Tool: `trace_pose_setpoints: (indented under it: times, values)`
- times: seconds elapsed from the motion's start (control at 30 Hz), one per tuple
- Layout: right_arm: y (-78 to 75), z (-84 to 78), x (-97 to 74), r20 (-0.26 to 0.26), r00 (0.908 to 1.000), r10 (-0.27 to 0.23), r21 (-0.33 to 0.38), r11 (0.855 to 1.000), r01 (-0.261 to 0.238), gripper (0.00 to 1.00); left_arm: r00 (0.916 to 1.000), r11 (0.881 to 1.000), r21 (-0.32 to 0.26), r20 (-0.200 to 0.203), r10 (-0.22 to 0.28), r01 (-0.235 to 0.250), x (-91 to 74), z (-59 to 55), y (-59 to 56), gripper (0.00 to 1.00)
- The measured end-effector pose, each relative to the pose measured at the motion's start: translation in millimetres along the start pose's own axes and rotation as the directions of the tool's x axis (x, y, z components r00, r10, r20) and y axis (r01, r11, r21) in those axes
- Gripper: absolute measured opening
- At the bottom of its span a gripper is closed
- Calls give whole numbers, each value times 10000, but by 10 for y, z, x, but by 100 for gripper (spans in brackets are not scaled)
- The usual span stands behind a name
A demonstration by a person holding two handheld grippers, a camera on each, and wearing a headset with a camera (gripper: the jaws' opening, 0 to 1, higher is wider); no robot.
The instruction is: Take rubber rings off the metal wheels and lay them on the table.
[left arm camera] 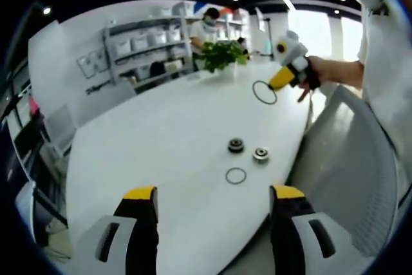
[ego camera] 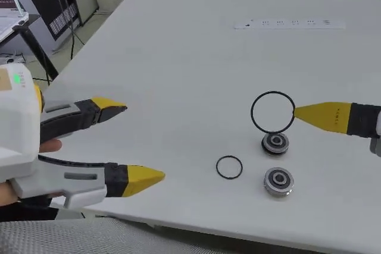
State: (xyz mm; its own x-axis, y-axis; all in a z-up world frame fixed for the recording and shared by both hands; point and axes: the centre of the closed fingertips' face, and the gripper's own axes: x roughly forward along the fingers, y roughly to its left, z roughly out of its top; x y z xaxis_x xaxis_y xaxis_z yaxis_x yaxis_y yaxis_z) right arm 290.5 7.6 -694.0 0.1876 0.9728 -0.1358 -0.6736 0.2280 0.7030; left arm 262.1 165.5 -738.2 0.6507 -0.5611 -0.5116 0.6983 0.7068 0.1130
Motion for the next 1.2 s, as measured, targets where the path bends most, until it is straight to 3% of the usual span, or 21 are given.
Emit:
trace_pose_setpoints:
  times: [0.4, 0.8, 0.93, 1.2]
  values:
    - [12, -95, 360, -966, 9950, -245, -524, 9984, 195, 0, 9990, 9995, -276, 403, 180, -169, -182, -107, 193, 75]
    - [3, -334, 681, -1760, 9810, -818, -1014, 9927, 646, 0, 9968, 9985, -316, 678, -421, 443, -249, -229, 227, 84]
    - [-42, -420, 766, -2096, 9723, -1034, -1180, 9898, 798, 0, 9956, 9976, -332, 735, -588, 614, -242, -267, 250, 87]
    - [-192, -636, 906, -3040, 9434, -1328, -1209, 9876, 1001, 0, 9899, 9950, -338, 1093, -899, 941, -200, -254, 252, 89]
